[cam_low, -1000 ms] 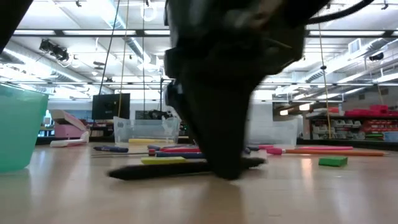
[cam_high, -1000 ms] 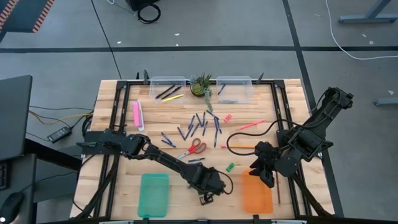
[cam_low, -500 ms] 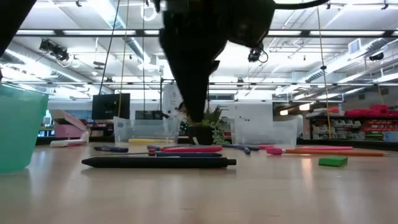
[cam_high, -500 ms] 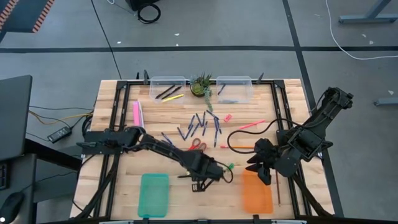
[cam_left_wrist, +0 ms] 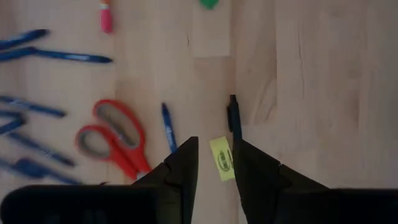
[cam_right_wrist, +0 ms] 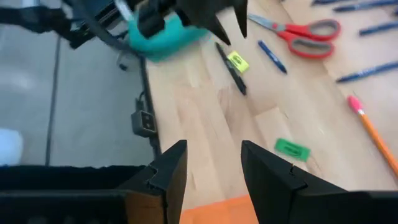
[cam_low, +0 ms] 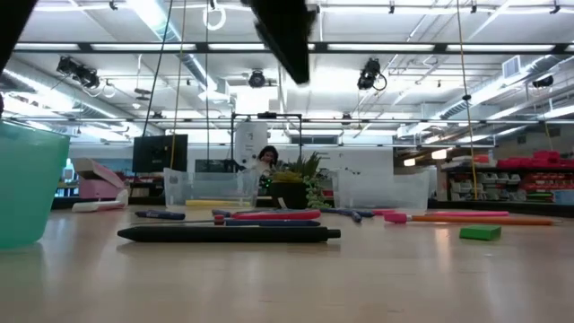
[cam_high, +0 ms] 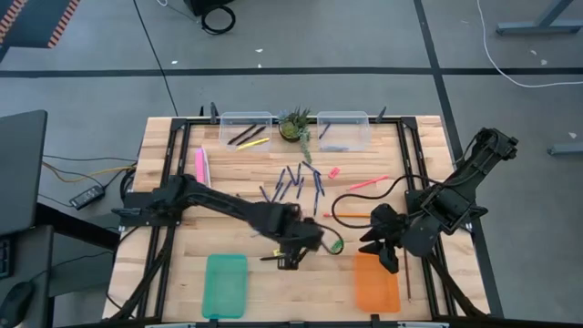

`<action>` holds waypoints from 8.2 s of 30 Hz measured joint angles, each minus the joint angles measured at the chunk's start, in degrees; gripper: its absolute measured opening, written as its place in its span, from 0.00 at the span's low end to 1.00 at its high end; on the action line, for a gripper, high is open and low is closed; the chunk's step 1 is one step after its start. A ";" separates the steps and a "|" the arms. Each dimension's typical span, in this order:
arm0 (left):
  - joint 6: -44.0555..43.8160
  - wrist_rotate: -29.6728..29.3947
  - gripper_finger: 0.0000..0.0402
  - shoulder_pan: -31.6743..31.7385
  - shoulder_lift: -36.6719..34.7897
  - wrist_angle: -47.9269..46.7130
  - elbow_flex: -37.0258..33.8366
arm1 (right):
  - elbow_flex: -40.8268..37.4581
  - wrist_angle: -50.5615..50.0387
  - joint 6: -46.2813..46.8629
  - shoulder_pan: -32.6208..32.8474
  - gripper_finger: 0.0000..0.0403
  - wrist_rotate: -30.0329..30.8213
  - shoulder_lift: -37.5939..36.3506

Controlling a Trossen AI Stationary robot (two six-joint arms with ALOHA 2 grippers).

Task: Sort crayons/erasers/pens/pencils in bins
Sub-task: Put the black pen into the left transparent bin, then put the blue crayon into the right transparent bin

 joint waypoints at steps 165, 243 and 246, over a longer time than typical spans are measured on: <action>-29.58 -34.71 0.25 -8.76 -66.07 14.45 -27.15 | 48.87 16.54 -51.93 -64.06 0.15 -22.50 57.72; -26.34 -34.51 0.22 -0.91 -66.03 14.42 -27.20 | 43.41 -1.28 -46.08 -58.83 0.39 -29.18 48.47; -25.11 -32.84 0.22 -0.91 -66.05 14.26 -27.20 | 43.41 -6.01 -43.73 -56.22 0.39 -29.46 47.58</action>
